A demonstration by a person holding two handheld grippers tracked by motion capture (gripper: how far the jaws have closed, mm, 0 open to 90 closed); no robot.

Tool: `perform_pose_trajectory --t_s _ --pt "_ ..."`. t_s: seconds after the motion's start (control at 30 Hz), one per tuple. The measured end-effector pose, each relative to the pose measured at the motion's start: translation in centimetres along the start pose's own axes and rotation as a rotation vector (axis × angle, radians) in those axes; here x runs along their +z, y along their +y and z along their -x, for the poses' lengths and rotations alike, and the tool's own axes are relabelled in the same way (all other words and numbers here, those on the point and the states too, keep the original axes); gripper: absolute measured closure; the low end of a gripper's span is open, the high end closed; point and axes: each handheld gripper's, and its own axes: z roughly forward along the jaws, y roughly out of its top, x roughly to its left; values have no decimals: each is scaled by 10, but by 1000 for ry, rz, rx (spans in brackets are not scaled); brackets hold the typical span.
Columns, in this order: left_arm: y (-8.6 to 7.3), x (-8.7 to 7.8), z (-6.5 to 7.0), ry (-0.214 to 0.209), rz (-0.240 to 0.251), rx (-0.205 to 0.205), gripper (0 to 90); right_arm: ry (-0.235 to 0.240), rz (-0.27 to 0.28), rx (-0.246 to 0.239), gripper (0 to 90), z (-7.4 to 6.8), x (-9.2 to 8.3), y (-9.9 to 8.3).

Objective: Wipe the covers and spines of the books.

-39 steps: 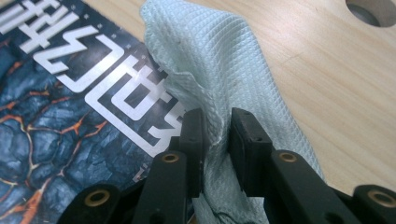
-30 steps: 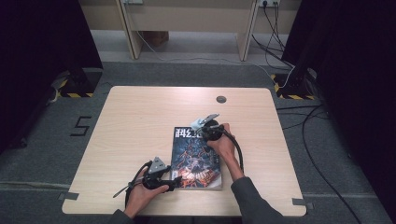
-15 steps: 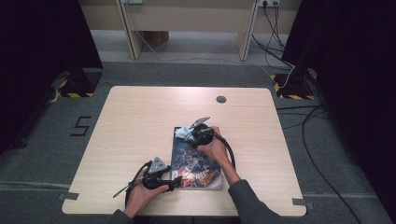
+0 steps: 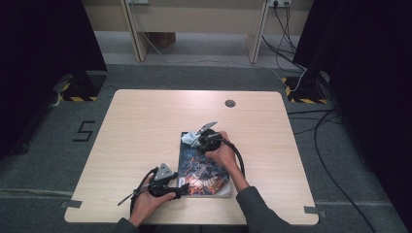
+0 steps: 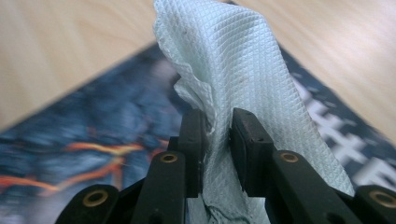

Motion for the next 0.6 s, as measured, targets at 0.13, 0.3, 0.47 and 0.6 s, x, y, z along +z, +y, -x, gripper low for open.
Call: perform_pose_trajectory --t_s 0.13,0.3,0.47,0.6 --pt "0 0 0 0 2 0 332 31 14 -22 753 -13 4 4" --pt "0 0 0 1 -1 -1 332 14 20 -30 761 -16 10 11" --pt "0 0 0 1 -1 1 332 -67 27 47 759 6 14 14" --pt "0 0 0 0 -1 0 332 -102 27 102 741 13 20 22"
